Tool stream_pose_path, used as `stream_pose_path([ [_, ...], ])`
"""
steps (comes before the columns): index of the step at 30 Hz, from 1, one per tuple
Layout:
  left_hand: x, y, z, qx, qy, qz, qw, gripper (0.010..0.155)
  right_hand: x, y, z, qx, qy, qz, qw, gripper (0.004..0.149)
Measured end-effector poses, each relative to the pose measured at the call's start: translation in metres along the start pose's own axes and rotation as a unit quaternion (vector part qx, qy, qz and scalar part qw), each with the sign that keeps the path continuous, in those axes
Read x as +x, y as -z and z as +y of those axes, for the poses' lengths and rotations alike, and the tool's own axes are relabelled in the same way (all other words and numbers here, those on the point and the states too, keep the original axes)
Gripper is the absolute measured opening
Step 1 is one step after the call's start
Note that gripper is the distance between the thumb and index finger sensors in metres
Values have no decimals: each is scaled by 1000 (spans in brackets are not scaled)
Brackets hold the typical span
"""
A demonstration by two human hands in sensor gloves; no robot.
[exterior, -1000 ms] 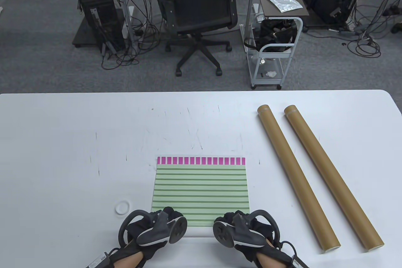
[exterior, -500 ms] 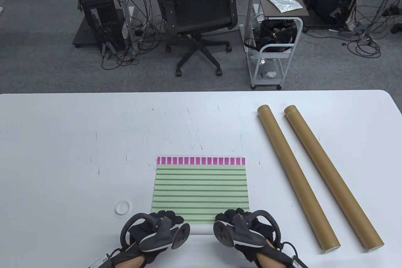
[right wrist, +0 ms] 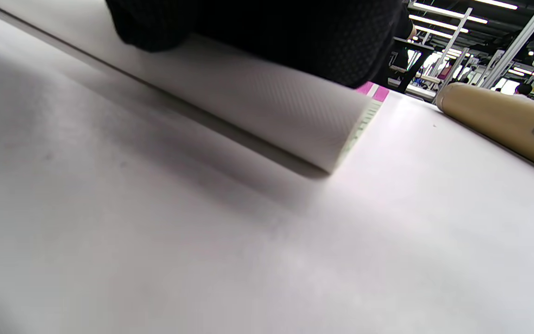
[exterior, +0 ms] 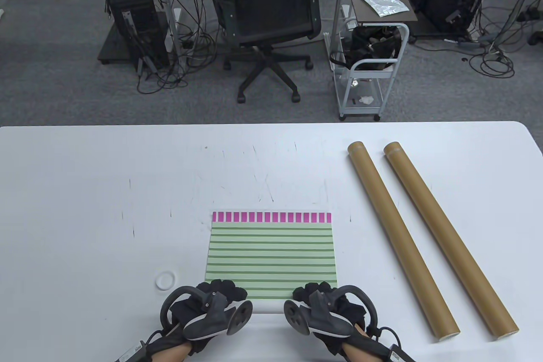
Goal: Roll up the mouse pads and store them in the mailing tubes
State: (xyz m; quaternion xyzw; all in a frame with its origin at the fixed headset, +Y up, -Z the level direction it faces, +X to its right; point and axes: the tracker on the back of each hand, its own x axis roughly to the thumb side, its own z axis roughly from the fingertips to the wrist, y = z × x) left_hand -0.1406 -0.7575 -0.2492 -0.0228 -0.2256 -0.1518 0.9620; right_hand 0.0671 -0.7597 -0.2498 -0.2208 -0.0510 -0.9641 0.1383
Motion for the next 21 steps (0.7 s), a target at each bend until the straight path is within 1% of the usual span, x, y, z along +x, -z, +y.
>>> stream_pose_path([
  [2, -3, -1, -1, -12, -26, -1, 1000, 54, 0, 1, 1, 6, 1, 0, 1000, 51],
  [3, -4, 0, -2, -16, -36, 2, 999, 54, 0, 2, 0, 11, 4, 0, 1000, 51],
  [6, -3, 4, -3, -29, -29, 5, 999, 52, -2, 2, 1, 12, 8, 0, 1000, 52],
  [9, -5, 7, -2, -36, -39, 4, 999, 51, -5, 0, 0, 12, 20, -2, 1000, 62],
  [10, -5, 7, -2, -41, -42, 0, 998, 51, -5, 0, 0, 0, 16, 1, 1000, 56],
  [14, -6, 5, 1, -67, -58, -26, 996, 47, -5, -2, -2, 15, 43, -25, 999, 53],
  [16, -6, 6, 1, -66, -57, -20, 996, 47, -6, -2, -2, 6, 39, -27, 999, 52],
  [19, -9, 9, 0, -78, -77, -8, 994, 46, -8, -2, -2, 8, 50, -28, 998, 52],
  [21, -10, 11, 0, -86, -81, -3, 993, 45, -10, -5, -3, -15, 44, -21, 999, 52],
])
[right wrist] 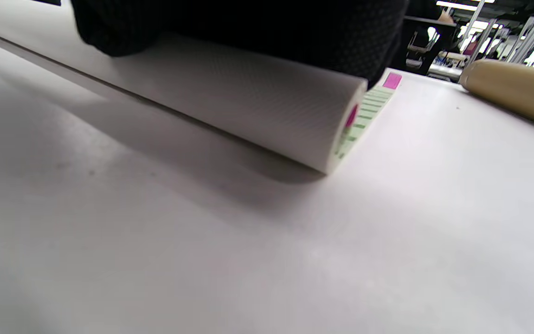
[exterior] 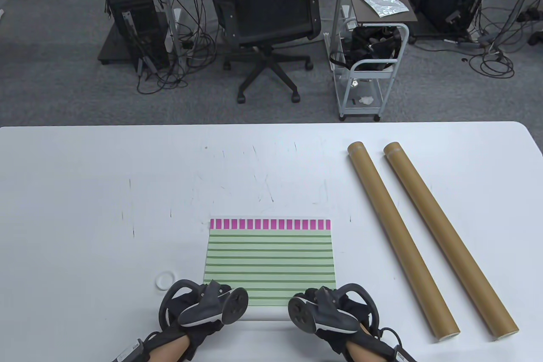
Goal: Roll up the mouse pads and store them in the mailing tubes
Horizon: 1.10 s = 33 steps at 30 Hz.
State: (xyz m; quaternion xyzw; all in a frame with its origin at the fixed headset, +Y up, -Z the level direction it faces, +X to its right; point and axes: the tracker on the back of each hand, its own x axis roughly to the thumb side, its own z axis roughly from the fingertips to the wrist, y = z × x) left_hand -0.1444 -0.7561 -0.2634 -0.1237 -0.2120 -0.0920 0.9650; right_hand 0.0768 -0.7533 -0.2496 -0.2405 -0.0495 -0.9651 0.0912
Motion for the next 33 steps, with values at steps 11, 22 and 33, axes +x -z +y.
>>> stream_pose_path([
  [11, 18, -10, -1, 45, 84, -17, 995, 45, -15, 9, 7, 24, 62, 21, 998, 47],
  [22, 21, -10, 1, 63, 74, 1, 995, 48, -25, 0, -8, -37, 55, 32, 997, 49],
  [33, 17, -7, -6, 70, 104, 3, 992, 51, -25, 5, 6, -20, 39, 28, 999, 50],
])
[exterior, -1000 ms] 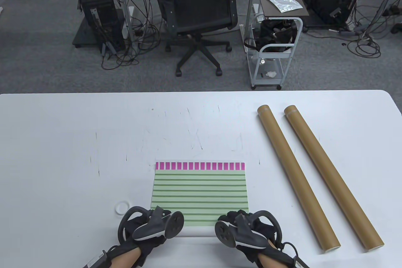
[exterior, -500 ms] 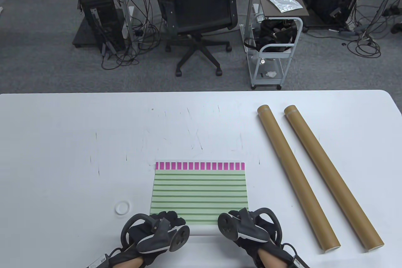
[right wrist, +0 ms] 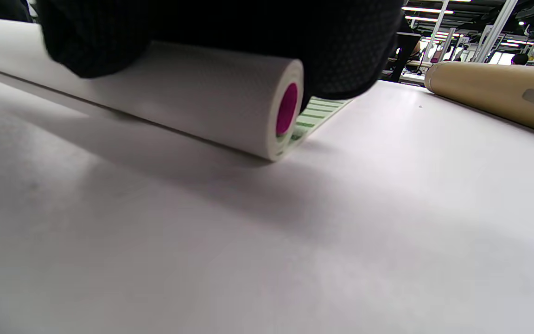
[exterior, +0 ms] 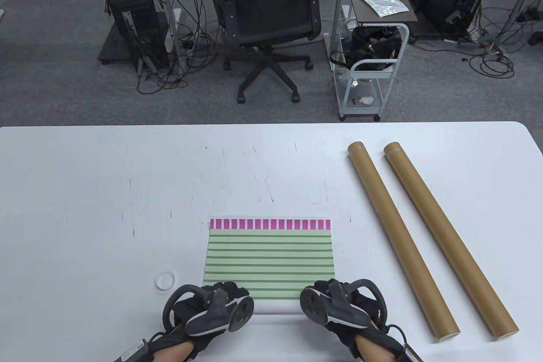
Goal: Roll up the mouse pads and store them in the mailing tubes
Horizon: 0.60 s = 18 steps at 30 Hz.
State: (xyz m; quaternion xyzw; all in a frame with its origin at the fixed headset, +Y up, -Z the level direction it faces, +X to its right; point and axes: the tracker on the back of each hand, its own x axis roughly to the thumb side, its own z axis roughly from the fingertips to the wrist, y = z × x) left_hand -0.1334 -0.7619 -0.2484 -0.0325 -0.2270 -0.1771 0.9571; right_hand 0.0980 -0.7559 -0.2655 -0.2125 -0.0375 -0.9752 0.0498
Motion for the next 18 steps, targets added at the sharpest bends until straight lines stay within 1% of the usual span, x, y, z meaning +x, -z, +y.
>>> stream_pose_path([
  [1, 1, -1, 1, 0, 14, -3, 1000, 52, -1, 0, 1, 5, 0, 1, 1000, 50],
  [4, 0, 0, 3, -14, -24, -14, 1000, 47, 0, 3, 0, 15, 1, 4, 1000, 49],
  [5, 0, -1, 5, -9, -28, -14, 999, 48, 0, 3, 0, 18, 2, 6, 1000, 48],
  [8, 1, -4, 8, 7, -6, -20, 1000, 56, 1, 4, 1, 20, 1, 8, 1000, 47],
  [10, 2, -3, 6, 15, 16, -15, 1000, 55, 2, 4, -1, 23, -3, 8, 1000, 46],
  [12, 1, -2, 5, 5, 1, -16, 1000, 54, 0, 2, -5, 21, -1, 9, 1000, 46],
  [14, -1, 1, 2, -8, -9, -13, 1000, 53, -2, 0, -10, -4, -4, 7, 1000, 49],
  [16, -4, 4, 0, -14, -16, -7, 1000, 53, 1, 0, -9, 3, -5, 4, 1000, 51],
  [18, -6, 5, 0, -18, -33, -4, 999, 52, 4, 0, -5, 11, -36, 5, 999, 54],
])
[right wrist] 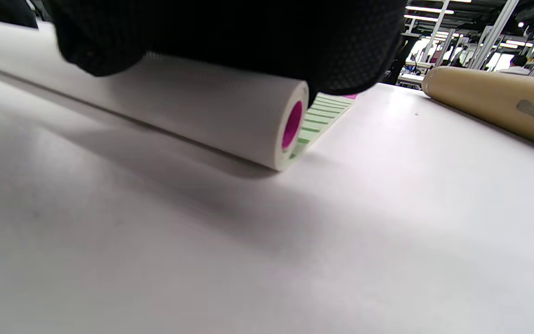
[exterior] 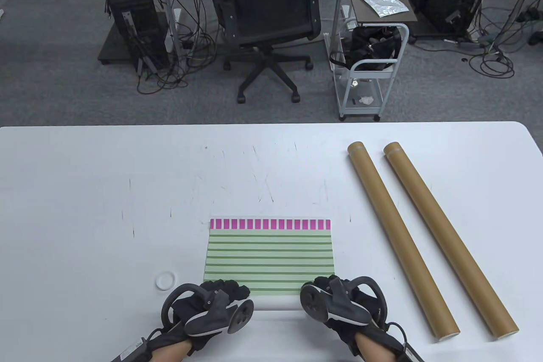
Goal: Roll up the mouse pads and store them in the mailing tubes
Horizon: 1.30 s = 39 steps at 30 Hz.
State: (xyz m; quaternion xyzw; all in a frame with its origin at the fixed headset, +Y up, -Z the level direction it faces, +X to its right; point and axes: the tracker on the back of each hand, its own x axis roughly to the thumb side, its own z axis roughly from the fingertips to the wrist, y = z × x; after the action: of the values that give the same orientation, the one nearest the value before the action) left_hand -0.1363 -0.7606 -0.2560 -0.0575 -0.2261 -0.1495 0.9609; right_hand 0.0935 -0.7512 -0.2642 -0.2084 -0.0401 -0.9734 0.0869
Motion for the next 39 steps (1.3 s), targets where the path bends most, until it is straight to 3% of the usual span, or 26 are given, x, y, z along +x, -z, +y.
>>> stream_pose_path([
  [11, 4, -13, 4, -5, 8, -33, 999, 50, 4, 0, -1, 33, 16, -29, 999, 50],
  [20, 8, -11, 3, 7, 26, -17, 999, 47, 1, 2, 5, 47, 39, -27, 998, 50],
  [23, 6, -5, 2, -4, 19, -7, 1000, 47, 5, -1, 0, 17, 35, -35, 999, 50],
  [29, 2, -2, 1, -19, 7, 0, 1000, 47, 6, 1, 4, 22, 32, -35, 999, 53],
  [37, 9, -13, 6, 71, 66, 2, 995, 42, 6, 2, 7, 22, 39, -31, 998, 51],
  [39, 9, -14, 8, 64, 60, -4, 996, 51, 5, 3, 7, 24, 41, -29, 998, 51],
])
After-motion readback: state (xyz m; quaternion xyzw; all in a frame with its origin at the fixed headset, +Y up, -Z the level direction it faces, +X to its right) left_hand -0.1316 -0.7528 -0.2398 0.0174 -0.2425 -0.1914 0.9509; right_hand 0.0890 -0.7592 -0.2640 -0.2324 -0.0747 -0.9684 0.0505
